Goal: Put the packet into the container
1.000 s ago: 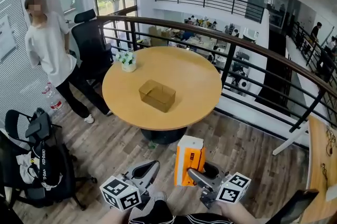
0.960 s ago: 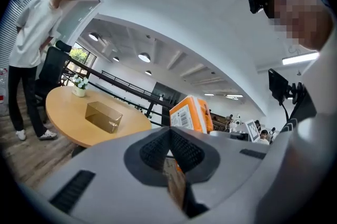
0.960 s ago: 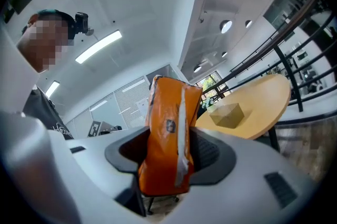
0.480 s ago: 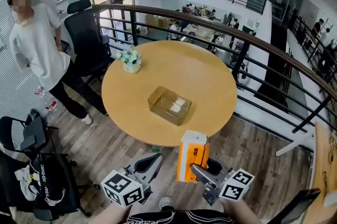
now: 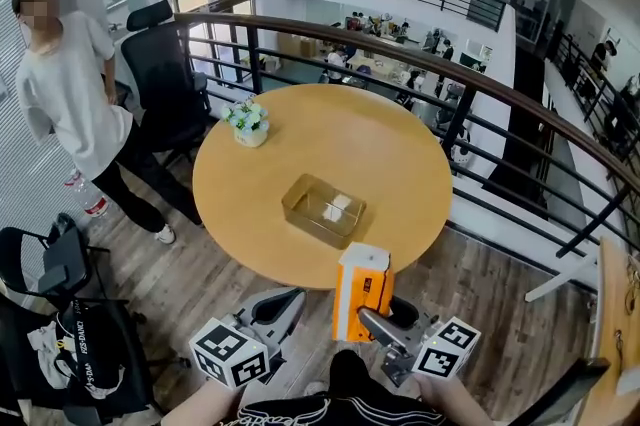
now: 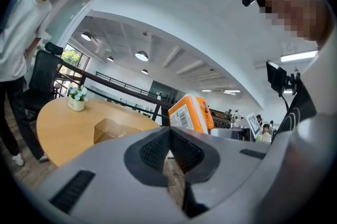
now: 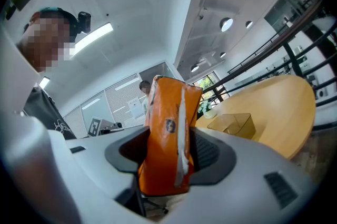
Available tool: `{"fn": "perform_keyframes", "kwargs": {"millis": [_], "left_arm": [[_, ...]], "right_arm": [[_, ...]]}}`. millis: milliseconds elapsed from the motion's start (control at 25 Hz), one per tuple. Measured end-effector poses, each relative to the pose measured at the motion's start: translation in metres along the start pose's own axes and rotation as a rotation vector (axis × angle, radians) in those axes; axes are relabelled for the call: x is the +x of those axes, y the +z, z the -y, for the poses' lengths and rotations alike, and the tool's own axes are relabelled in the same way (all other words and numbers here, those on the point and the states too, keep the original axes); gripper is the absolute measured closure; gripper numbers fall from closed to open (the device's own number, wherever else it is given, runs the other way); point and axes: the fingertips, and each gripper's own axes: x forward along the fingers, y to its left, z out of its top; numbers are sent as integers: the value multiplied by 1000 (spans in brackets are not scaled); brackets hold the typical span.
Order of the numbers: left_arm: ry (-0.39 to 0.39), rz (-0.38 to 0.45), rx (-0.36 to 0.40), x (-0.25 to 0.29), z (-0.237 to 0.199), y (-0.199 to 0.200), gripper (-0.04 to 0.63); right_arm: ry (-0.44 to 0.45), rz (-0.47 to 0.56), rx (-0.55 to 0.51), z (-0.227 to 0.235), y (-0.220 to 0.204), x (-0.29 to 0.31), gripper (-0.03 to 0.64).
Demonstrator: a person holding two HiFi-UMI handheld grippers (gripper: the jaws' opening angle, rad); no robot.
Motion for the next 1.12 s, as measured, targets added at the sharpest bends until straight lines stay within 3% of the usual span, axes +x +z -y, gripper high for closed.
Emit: {"fn": "perform_keyframes", "kwargs": {"millis": [400, 880, 1120], "left_arm": [[44, 11, 28, 19, -25, 17, 591], [72, -5, -4, 66, -57, 27, 591], [87, -13, -33, 78, -68, 26, 591]], "right_arm": [[38, 17, -31, 25, 25, 24, 393], [50, -14, -39, 76, 53, 54, 392], [31, -62, -99, 93, 60, 70, 391]]}}
